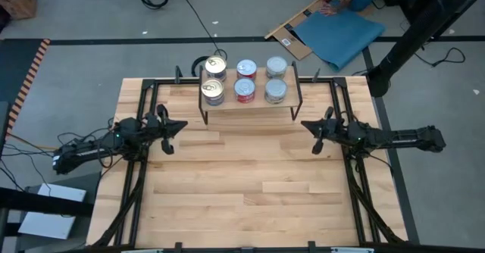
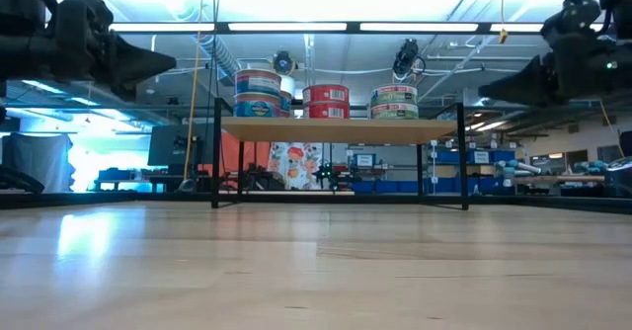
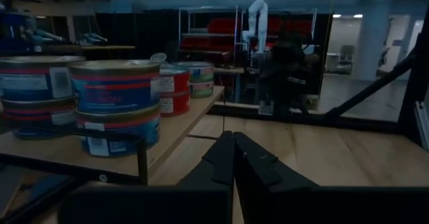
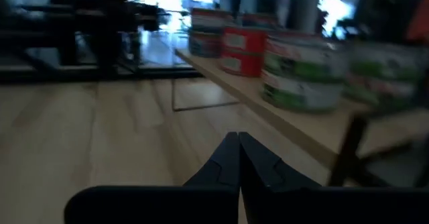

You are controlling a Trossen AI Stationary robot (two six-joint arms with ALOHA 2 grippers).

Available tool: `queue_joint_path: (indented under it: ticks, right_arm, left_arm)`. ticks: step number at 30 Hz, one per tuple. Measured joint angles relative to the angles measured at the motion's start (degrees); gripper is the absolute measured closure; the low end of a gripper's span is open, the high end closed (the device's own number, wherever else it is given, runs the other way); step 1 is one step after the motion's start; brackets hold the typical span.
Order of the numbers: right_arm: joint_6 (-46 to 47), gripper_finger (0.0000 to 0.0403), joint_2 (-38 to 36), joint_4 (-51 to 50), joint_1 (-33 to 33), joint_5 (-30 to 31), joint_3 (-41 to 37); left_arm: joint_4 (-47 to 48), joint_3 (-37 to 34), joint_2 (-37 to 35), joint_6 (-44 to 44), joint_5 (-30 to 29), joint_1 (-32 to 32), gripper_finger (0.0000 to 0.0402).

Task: Stack canned seafood by type on shelf
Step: Return to Home Position

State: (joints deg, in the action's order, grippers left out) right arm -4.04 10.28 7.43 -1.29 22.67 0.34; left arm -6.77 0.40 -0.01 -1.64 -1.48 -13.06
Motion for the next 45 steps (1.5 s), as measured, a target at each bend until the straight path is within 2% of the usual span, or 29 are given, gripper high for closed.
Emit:
queue_joint_path:
  ticks: [5,11,20,45]
  right_arm:
    - [7.45,0.0394,0.02,-3.24,-1.63,3.39,0.00]
    - [3.47,0.0380,0.59,-3.22,-1.87,3.21,0.00]
    - [3.90,0.0379,0.59,-3.19,-1.87,3.21,0.00]
    - [3.90,0.0378,0.59,-3.18,-1.87,3.18,0.00]
  left_arm:
    - [3.45,0.00,0.00,-0.13,-1.25,-0.04,0.0389]
    - [6.02,0.00,0.33,-0.27,-1.42,-0.04,0.0388]
    - [3.22,0.00,0.37,-0.29,-1.53,-0.04,0.0387]
    - [3.27,0.00,0.37,-0.31,-1.51,-0.04,0.0387]
